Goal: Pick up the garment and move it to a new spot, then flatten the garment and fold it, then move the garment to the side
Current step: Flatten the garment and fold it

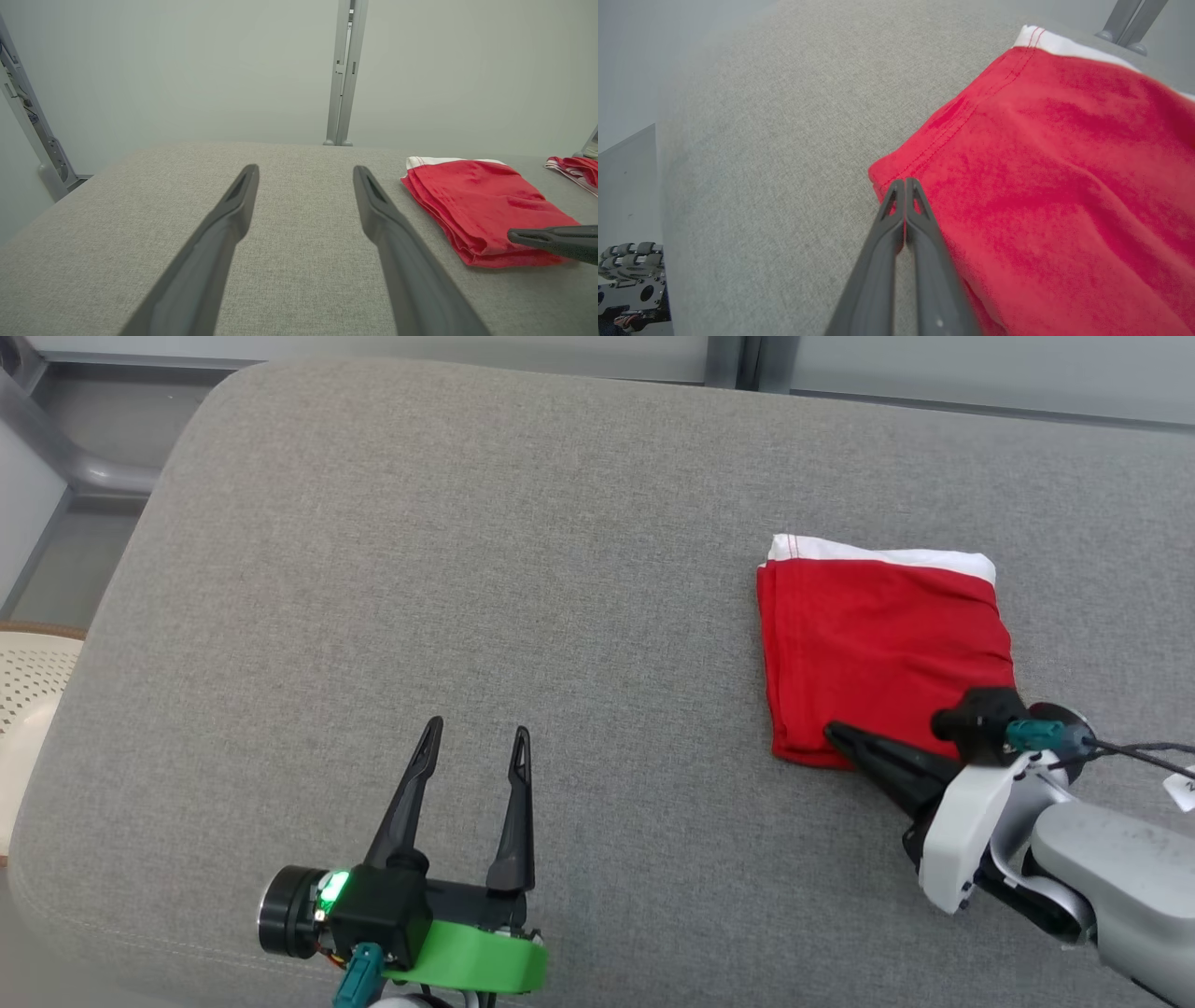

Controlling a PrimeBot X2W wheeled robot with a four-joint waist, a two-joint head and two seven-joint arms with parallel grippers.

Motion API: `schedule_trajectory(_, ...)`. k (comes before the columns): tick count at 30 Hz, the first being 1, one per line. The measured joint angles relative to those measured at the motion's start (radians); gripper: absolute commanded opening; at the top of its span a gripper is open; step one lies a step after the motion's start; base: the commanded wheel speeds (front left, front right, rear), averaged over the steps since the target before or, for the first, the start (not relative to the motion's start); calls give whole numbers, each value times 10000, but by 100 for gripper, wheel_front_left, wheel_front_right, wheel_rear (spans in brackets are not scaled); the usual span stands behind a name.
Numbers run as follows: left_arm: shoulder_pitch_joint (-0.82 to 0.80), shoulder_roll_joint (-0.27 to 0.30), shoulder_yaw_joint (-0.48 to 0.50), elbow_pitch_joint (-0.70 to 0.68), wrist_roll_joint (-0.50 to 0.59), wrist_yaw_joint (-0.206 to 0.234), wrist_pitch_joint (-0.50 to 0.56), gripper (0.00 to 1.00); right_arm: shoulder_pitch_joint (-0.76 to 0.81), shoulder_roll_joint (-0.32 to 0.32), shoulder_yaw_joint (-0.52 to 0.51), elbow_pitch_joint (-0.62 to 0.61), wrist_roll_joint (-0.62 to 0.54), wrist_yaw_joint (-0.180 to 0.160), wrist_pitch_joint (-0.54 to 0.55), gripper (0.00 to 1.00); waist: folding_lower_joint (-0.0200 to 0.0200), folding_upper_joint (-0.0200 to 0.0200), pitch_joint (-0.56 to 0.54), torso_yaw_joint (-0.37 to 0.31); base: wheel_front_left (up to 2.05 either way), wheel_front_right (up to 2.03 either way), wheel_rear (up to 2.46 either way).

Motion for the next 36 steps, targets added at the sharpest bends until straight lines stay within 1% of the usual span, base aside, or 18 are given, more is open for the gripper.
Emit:
schedule_trajectory(3, 6, 0, 25, -33, 2, 2, 0, 100, -120, -107, -481, -38, 128, 2, -159, 0, 0, 0, -44, -12, 0, 0, 0)
schedule_trajectory(5, 21, 0, 44, -59, 10, 0, 0, 100, -184, -138, -821, 284, -12, 2, -169, 0, 0, 0, -73, -31, 0, 0, 0)
schedule_trajectory(7, 22, 2, 52, -90, 12, 0, 0, 100, -221, -73, -1308, 863, -104, 0, -192, 0, 0, 0, -96, -49, 0, 0, 0)
schedule_trajectory(9, 21, 2, 21, -128, 27, -2, 0, 100, -246, 123, -1808, 1394, -194, 0, -207, 0, 0, 0, -67, -48, 0, 0, 0)
schedule_trajectory(12, 5, 2, -63, -173, 42, -77, 0, 100, -420, 336, -2213, 2280, -209, 0, -207, 0, 0, 0, 41, 6, 0, 0, 0)
schedule_trajectory(17, -126, 2, -209, -186, -4, -119, 0, 100, -907, 401, -2286, 3624, 65, 0, -23, 0, 0, 0, 335, 228, 0, 0, 0)
schedule_trajectory(21, -284, 2, -311, -184, -92, -113, 0, 100, -1347, 376, -2238, 4374, 428, 0, 247, 0, 0, 0, 594, 481, 0, 0, 0)
schedule_trajectory(24, -337, 2, -366, -171, -107, -96, 0, 100, -1585, 382, -2171, 4803, 577, 0, 278, 0, 0, 0, 766, 663, 0, 0, 0)
schedule_trajectory(27, -381, 2, -343, -161, -105, -36, 0, 100, -1793, 414, -2205, 5108, 619, 0, 67, 0, 0, 0, 868, 781, 0, 0, 0)
schedule_trajectory(31, -366, 2, -238, -128, -73, -2, 0, 100, -1792, 616, -2424, 5149, 600, 0, -165, 0, 0, 0, 817, 695, 0, 0, 0)
schedule_trajectory(32, -357, 0, -211, -115, -61, -4, 0, 100, -1751, 671, -2531, 5122, 548, 0, -176, 25, 0, 0, 795, 652, 0, 0, 0)
schedule_trajectory(33, -327, 0, -134, -109, -56, 0, 0, 100, -1652, 761, -2849, 4938, 403, 0, -176, 45, 0, 0, 764, 581, 0, 0, 0)
schedule_trajectory(34, -279, 0, -44, -100, -42, -2, 0, 100, -1547, 859, -3336, 4683, 219, 0, -180, 100, 0, 0, 732, 494, 0, 0, 0)
schedule_trajectory(36, -185, 0, 161, -67, -58, 2, 0, 100, -1207, 1087, -4297, 4148, -288, 0, -211, 100, 0, 0, 664, 297, 0, 0, 0)
